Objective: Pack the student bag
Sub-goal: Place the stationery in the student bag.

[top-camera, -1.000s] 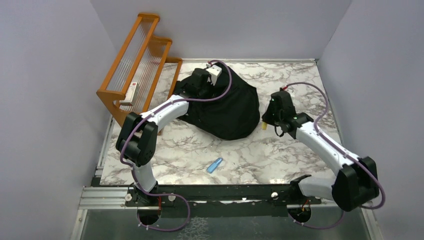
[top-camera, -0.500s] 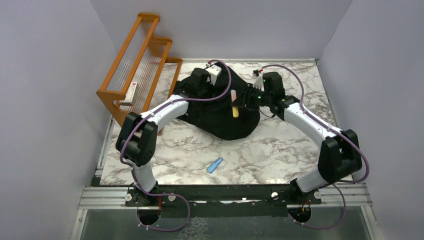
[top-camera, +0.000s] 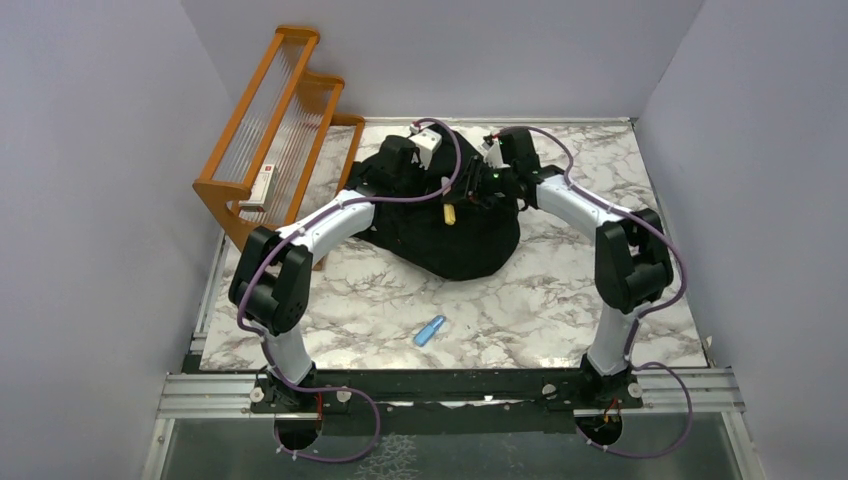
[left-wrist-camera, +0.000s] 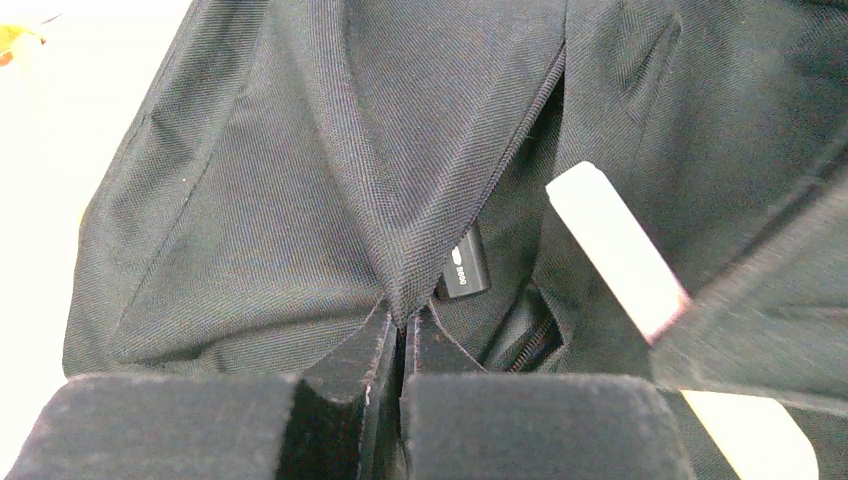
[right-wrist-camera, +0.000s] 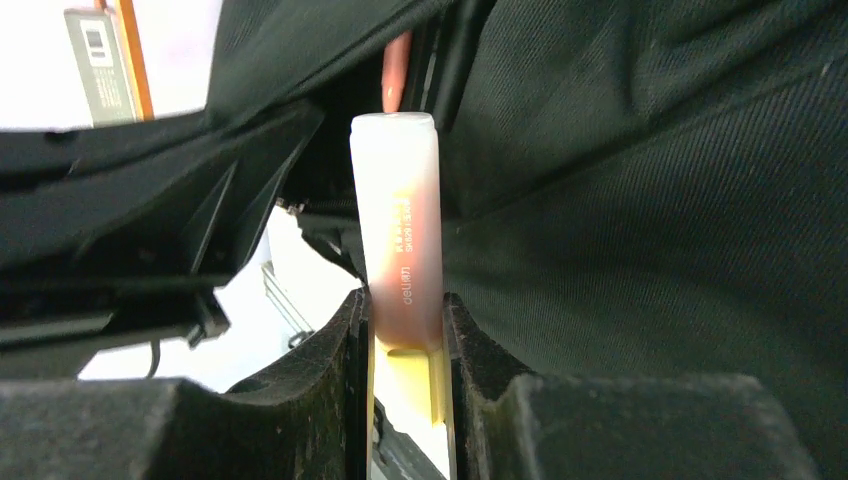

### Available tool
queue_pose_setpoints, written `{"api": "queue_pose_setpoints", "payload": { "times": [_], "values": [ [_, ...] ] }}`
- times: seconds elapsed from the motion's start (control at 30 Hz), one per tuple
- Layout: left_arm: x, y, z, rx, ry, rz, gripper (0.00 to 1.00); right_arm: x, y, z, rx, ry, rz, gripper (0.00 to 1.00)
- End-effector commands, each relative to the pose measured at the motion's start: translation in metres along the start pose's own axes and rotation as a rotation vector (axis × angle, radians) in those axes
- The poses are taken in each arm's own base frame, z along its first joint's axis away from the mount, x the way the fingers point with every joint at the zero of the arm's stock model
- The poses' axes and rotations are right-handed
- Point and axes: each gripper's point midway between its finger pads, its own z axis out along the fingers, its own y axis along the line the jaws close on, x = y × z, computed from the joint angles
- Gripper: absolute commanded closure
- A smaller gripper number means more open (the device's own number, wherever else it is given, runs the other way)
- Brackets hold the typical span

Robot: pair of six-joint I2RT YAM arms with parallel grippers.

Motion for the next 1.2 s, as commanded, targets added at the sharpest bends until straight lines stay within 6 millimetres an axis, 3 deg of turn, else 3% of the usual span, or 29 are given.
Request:
{"api": "queue_pose_setpoints", "payload": {
  "times": [0.0, 0.5, 0.87, 1.17],
  "values": [
    [-0.030, 0.001, -0.018, 0.009, -0.095, -0.005, 1.00, -0.006, 0.008, 0.015, -0.035, 0.038, 0.087, 0.99],
    [-0.030, 0.004, -0.020, -0.005, -0.105, 0.018, 1.00, -0.033, 0.014, 0.050, -0.109, 0.029, 0.189, 0.99],
    [-0.031, 0.004, -0.021, -0.008, -0.109, 0.018, 1.00, -0.070, 0.026, 0.055, -0.153, -0.135, 0.268, 0.99],
    [-0.033, 0.004, -0.022, -0.007, -0.116, 0.017, 1.00, -0.091, 0.016, 0.058, -0.171, -0.287, 0.369, 0.99]
  ]
}}
